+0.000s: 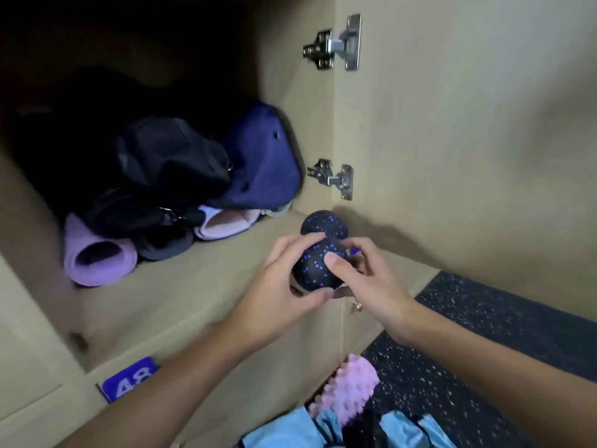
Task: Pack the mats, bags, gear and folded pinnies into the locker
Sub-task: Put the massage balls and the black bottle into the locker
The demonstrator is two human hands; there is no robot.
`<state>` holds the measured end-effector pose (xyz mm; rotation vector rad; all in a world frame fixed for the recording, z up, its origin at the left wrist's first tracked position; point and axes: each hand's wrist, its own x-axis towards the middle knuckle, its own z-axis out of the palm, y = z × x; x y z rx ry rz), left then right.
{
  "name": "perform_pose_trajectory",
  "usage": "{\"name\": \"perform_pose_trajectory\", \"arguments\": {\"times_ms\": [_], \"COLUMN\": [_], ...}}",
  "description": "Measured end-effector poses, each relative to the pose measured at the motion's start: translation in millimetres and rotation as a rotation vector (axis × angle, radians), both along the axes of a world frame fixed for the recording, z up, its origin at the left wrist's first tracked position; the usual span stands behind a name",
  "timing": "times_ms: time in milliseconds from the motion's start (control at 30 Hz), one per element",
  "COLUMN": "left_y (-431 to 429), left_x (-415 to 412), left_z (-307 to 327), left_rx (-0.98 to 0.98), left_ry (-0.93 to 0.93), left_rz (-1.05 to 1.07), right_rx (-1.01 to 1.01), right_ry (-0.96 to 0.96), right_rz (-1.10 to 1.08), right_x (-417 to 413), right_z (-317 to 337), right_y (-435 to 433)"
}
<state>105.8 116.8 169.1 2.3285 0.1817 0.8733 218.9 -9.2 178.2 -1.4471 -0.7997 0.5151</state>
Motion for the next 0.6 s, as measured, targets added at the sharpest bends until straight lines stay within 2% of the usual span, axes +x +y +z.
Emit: {"name": "perform_pose_trajectory", "arguments": {"times_ms": [167, 233, 367, 467, 600], "left_y": [13, 21, 44, 72, 114], "left_x": [-16, -18, -8, 16, 48], "left_z": [60, 82, 129, 157, 173], "left_rx": [0.069, 0.093, 0.156, 0.281, 0.395], "left_ry": [-0.108, -0.162, -0.23, -0.191, -0.096], "left_rz": [0.111, 0.164, 0.251, 0.336, 0.429], "right_rx": [0.147, 0.122, -0.153, -0.372, -0.632], "right_ry": [-0.042, -0.125, -0.332, -0.534, -0.905], "right_rz": [0.085, 0.061, 0.03, 0.09, 0.055], "right_x": [-5, 8, 35, 52, 67], "right_z": [43, 42, 21, 11, -5], "right_y": [32, 50, 85, 112, 139]}}
